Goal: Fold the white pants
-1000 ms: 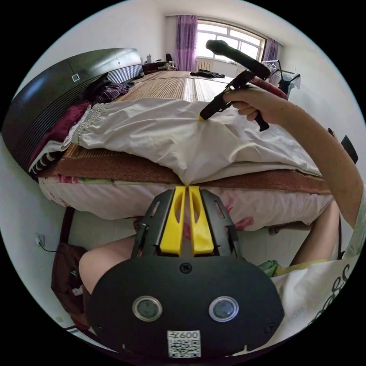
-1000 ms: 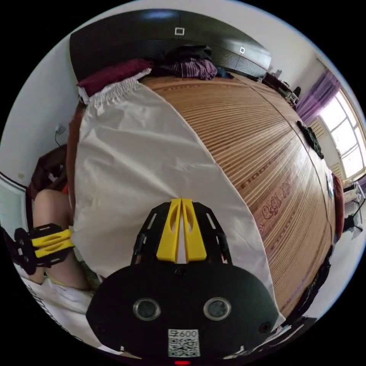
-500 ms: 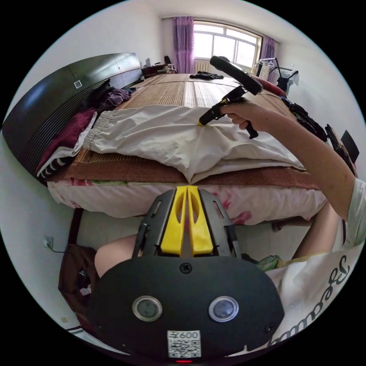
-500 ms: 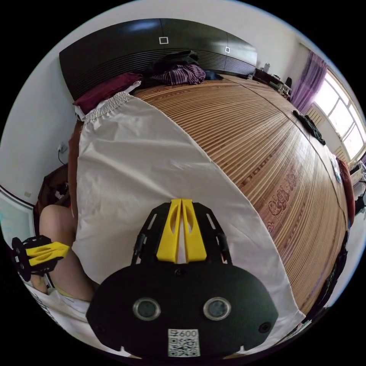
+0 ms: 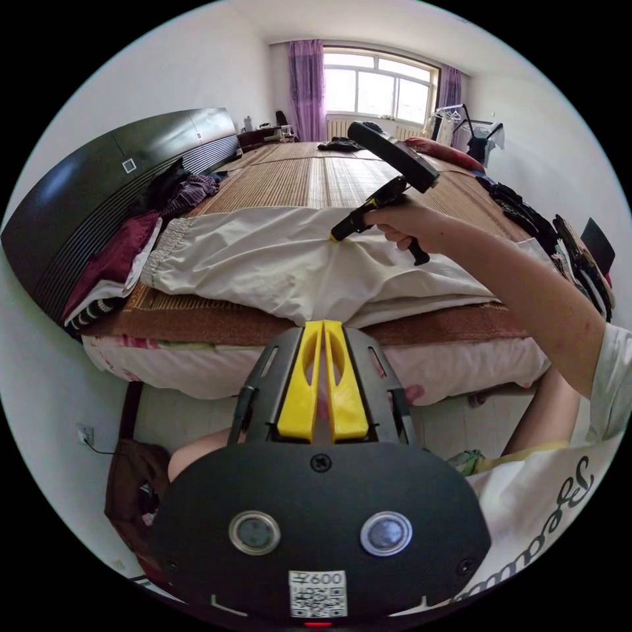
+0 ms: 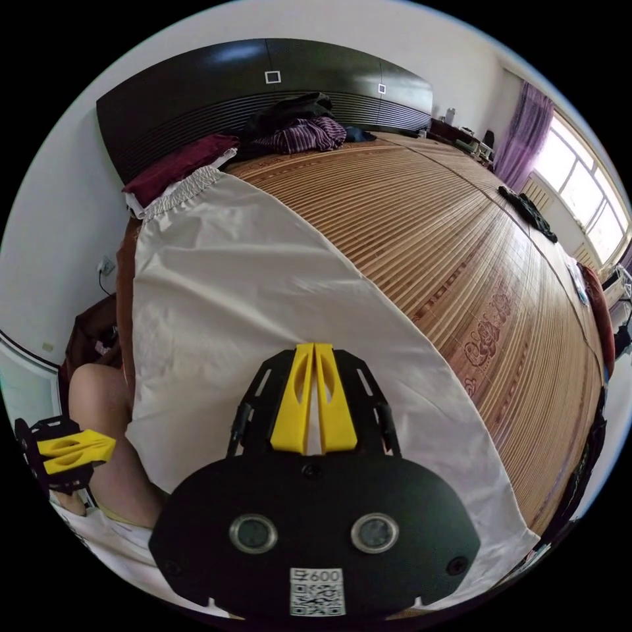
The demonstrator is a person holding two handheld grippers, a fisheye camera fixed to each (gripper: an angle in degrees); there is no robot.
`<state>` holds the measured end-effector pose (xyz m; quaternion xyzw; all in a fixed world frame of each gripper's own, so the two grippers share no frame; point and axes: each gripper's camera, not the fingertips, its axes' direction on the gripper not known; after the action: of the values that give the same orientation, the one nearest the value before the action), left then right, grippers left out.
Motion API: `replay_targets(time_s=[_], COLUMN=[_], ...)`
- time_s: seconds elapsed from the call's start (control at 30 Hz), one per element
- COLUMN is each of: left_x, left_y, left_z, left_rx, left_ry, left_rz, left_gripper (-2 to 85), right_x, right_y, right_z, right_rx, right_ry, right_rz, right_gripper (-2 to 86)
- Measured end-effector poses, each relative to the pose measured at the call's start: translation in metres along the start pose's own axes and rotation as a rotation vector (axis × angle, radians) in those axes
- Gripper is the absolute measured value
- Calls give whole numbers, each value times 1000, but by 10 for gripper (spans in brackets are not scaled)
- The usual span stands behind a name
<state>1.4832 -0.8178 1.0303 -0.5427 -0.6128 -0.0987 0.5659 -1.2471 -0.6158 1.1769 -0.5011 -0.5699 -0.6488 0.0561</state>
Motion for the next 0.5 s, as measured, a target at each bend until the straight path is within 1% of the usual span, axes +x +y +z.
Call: replay_targets(time_s=[0.4,0.5], left_x=[47,56], left_y=[-55,-67], left_z=[13,21], left_rx=[-24,-52], left_ry=[32,41], left_rz=[40,37], left_gripper=[10,11], right_x=[-19,-24], right_y=[-40,-53], right_z=[-44,-60], right_rx=[-1,2], right_ry=[49,58], right_rz=[-35,-41], right_gripper=[-9,-9])
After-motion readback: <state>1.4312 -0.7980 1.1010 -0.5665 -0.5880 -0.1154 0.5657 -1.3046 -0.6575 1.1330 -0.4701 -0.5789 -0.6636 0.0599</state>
